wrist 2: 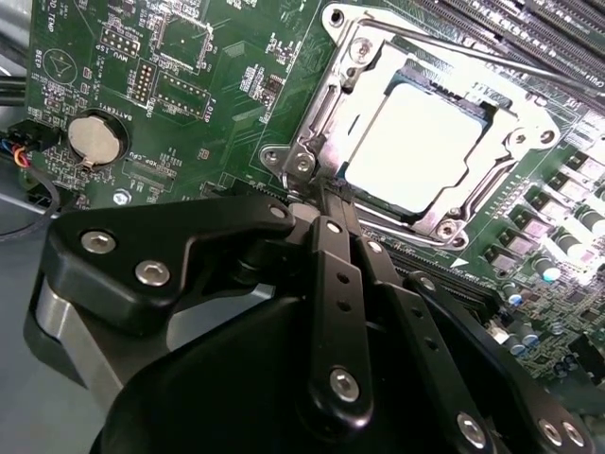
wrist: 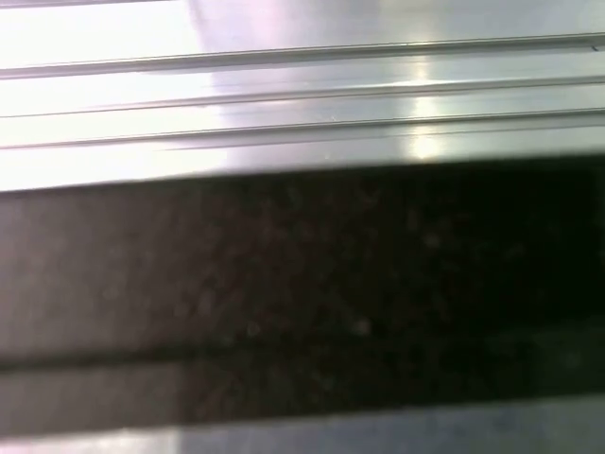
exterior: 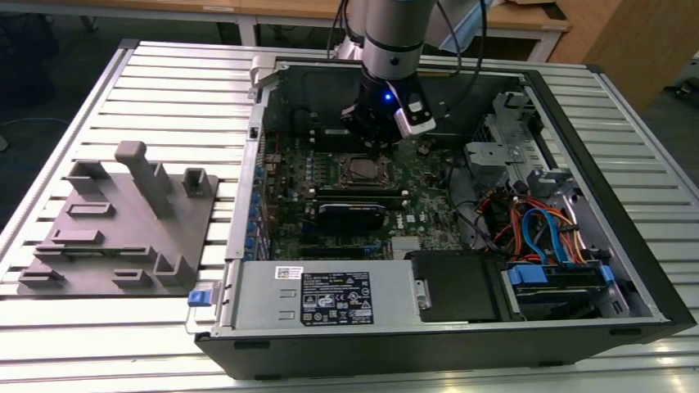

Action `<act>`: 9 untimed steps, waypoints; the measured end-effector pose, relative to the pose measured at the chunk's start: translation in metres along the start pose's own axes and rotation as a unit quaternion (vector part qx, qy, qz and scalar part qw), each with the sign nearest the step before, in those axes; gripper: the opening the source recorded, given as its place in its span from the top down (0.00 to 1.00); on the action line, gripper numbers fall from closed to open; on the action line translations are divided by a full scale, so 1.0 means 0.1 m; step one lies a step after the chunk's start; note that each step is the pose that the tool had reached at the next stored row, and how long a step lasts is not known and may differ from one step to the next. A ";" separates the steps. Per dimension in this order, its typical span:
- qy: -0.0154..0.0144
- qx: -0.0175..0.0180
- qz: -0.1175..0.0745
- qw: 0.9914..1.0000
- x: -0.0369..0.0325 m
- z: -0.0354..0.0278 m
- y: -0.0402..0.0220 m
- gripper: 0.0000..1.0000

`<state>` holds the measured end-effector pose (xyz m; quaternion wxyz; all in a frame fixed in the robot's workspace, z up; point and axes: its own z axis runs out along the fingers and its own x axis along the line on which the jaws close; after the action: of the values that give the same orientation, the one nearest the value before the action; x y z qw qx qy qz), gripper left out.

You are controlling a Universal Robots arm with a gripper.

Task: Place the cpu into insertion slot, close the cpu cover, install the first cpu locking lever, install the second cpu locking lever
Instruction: 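Install the first cpu locking lever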

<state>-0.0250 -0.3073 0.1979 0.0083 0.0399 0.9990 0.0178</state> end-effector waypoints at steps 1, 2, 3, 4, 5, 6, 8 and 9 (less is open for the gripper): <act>0.000 0.000 0.000 1.000 0.000 0.001 0.000 0.90; 0.000 0.000 0.000 1.000 0.000 0.002 0.001 0.90; 0.000 0.000 0.000 1.000 0.000 0.003 0.001 0.90; 0.000 0.000 0.000 1.000 0.000 0.003 0.001 0.90; 0.000 0.000 0.000 1.000 0.000 0.003 0.000 0.90; 0.000 -0.001 0.000 1.000 -0.001 0.002 0.003 0.90; 0.000 -0.002 0.000 1.000 -0.001 -0.017 0.004 0.90; 0.000 -0.002 0.000 1.000 0.000 -0.029 0.002 0.90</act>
<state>-0.0250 -0.3072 0.2009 0.0084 0.0399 0.9990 0.0195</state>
